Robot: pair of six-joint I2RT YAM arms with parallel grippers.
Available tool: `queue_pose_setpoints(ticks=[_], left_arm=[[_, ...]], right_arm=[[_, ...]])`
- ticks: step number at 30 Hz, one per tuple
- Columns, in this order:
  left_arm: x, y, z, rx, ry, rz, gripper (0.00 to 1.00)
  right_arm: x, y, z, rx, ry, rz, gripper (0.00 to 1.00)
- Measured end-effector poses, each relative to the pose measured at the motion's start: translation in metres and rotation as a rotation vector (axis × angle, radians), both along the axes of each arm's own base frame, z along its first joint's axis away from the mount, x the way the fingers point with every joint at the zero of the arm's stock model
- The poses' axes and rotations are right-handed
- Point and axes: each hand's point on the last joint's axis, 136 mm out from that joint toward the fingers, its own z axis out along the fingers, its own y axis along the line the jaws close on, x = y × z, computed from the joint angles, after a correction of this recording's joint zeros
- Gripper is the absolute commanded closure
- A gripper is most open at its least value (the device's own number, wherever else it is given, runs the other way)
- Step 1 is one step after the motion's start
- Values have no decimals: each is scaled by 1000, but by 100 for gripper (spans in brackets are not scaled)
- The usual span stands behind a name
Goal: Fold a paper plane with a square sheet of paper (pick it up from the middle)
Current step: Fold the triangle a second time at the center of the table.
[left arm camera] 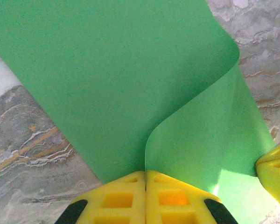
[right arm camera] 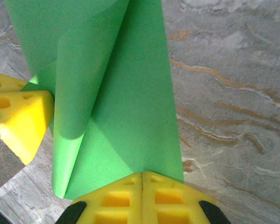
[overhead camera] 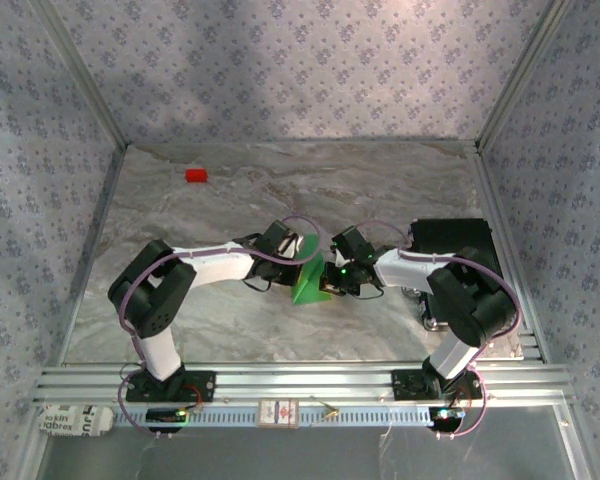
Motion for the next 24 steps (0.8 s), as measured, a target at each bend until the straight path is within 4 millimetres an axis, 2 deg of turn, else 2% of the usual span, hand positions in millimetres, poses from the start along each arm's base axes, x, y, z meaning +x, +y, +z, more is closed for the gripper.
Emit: queue_pose_setpoints(ticks=[9,18,24], left_arm=[[0,0,0,0,-2,-6,94],[-2,-1,0,-10,11,-4,97],[-3,-2,-1,-35,33,42,97]], right_arm=[[0,0,0,0,-1,1,100],[1,-1,2,1,-7,3,94],[4,4,18,37,-37,10,93]])
